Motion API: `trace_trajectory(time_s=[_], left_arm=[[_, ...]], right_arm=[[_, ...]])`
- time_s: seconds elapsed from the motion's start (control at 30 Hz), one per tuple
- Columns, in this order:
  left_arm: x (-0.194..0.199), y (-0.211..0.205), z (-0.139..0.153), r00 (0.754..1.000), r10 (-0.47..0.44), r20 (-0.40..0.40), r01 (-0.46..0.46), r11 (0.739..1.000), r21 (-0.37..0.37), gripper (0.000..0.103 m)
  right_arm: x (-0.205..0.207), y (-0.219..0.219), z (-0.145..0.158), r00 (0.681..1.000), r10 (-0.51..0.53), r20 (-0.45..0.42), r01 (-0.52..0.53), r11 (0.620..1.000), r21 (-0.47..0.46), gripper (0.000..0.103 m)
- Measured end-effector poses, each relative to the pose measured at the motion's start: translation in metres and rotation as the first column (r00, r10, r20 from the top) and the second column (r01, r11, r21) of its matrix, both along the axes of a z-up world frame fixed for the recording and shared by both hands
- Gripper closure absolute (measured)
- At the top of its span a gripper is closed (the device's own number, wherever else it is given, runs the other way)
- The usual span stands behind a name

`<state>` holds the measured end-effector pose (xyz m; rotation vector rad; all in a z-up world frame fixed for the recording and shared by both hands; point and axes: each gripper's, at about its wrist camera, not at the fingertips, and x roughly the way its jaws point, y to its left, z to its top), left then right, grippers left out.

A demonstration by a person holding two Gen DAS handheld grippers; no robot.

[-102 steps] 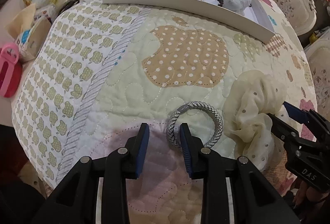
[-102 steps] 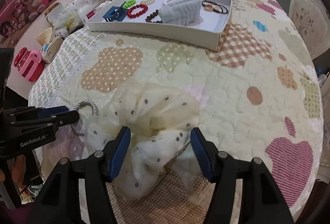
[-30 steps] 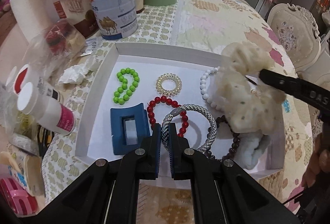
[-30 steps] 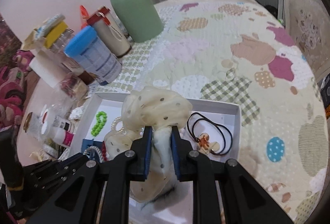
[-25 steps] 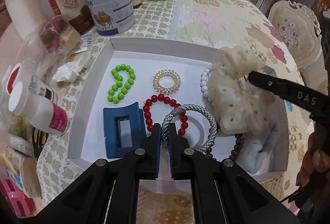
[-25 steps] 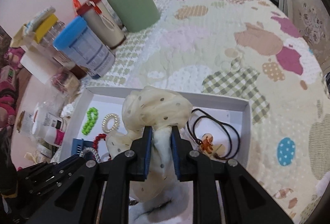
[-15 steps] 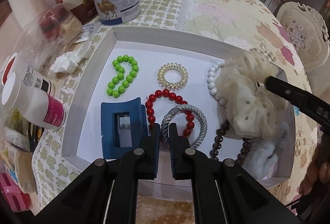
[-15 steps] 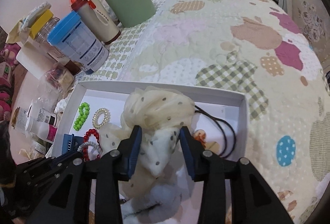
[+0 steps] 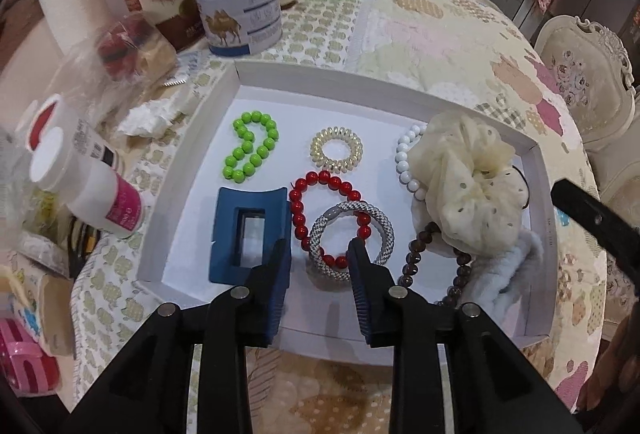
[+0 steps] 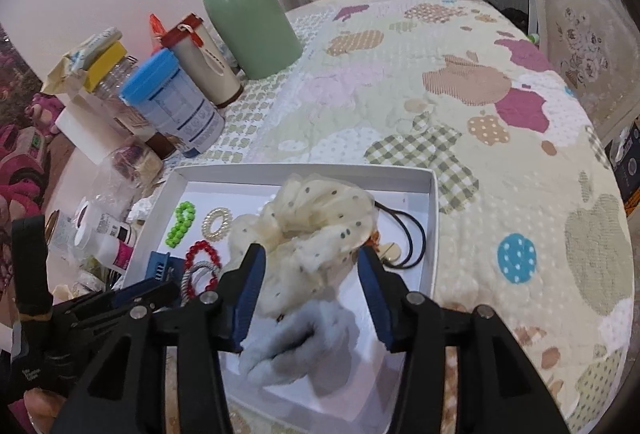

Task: Organize jewelry
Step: 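Open both tools to release the bangle and scrunchie and withdraw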

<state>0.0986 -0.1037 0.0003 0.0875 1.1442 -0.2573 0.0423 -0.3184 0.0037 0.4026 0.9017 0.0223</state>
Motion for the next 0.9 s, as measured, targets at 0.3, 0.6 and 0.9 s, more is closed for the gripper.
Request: trace_trajectory(time_s=[0.3, 0.6, 0.9], left_arm=[[-0.022, 0.007, 0.029, 0.997, 0.001, 0.081, -0.002, 1.0, 0.007, 0.07], [-0.047, 0.017, 0.051, 0.989, 0.026, 0.143, -0.025, 1.0, -0.008, 0.07], [-0.07, 0.022, 0.07, 0.98, 0.036, 0.195, -0.036, 0.999, -0.007, 0.07]], right_arm=[[-0.028, 0.028, 0.021, 0.998, 0.025, 0.058, -0.021, 0.996, -0.084, 0.049], [-0.052, 0.046, 0.04, 0.993, 0.053, 0.103, -0.038, 0.99, -0.137, 0.048], [-0.076, 0.053, 0.053, 0.987, 0.064, 0.146, -0.043, 0.989, -0.143, 0.039]])
